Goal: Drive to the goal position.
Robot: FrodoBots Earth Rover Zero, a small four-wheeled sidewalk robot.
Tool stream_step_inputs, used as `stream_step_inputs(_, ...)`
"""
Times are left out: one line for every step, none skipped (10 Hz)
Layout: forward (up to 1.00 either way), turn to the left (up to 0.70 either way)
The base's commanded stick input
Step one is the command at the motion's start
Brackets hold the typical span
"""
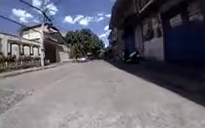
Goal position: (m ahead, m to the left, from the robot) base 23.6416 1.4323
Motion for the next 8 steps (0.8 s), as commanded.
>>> stream_step_inputs(1.0,0.03)
stream_step_inputs(1.0,0.1)
stream_step_inputs(1.0,0.01)
stream_step_inputs(1.0,0.1)
stream_step_inputs(1.0,0.03)
stream_step_inputs(1.0,0.0)
stream_step_inputs(1.0,0.0)
stream_step_inputs(1.0,0.0)
